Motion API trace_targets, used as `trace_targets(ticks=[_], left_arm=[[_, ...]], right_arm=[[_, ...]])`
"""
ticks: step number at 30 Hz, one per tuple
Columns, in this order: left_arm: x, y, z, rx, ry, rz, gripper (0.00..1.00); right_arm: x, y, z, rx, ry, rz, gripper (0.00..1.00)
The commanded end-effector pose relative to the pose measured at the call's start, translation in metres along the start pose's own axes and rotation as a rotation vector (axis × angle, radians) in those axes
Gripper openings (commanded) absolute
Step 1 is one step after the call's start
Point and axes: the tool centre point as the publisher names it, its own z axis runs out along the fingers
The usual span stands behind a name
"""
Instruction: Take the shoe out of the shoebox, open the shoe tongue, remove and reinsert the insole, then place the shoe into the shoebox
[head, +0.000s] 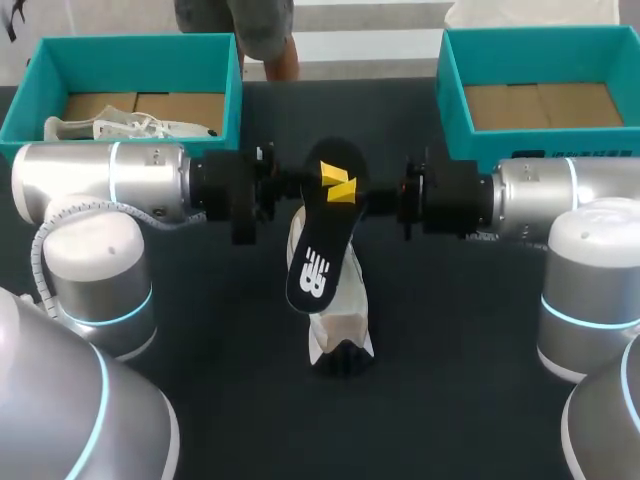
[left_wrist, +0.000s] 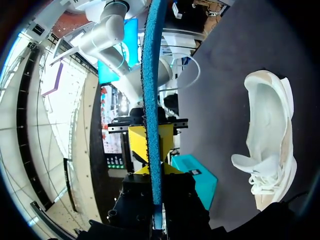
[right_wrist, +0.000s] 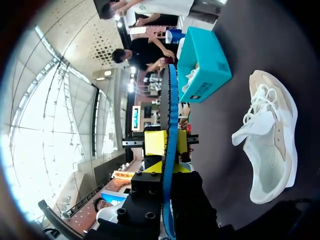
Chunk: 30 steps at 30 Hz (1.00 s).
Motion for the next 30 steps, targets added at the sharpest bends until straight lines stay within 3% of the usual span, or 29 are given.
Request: trace_targets(ticks=[1,9,13,15,16,30], left_arm=[[0.005,-0.003,-0.003,-0.008,0.002,-0.010,0.00],[0.007,-0.014,-0.013,0.016,-0.001,-0.059,0.00],[0.010,-0.021,-0.018,0.032,-0.014,-0.092,0.00],[0.009,-0.024,-0.021,0.032,-0.014,-0.101,0.00],[0.007,-0.025,-0.023,0.027,-0.027,-0.110,0.00],[0.007,-0.025,-0.023,0.027,-0.027,-0.110,0.00]], right_arm=[[-0.003,-0.006,-0.007,-0.032,-0.004,-0.002,1.00],[-0.015,-0.011,-0.043,-0.087,-0.039,-0.076,1.00],[-0.019,-0.012,-0.054,-0.067,-0.063,-0.173,1.00],[-0.019,-0.013,-0.056,-0.014,-0.115,-0.233,1.00],[-0.022,-0.012,-0.057,-0.027,-0.187,-0.250,1.00],[-0.022,-0.012,-0.057,-0.027,-0.187,-0.250,1.00]])
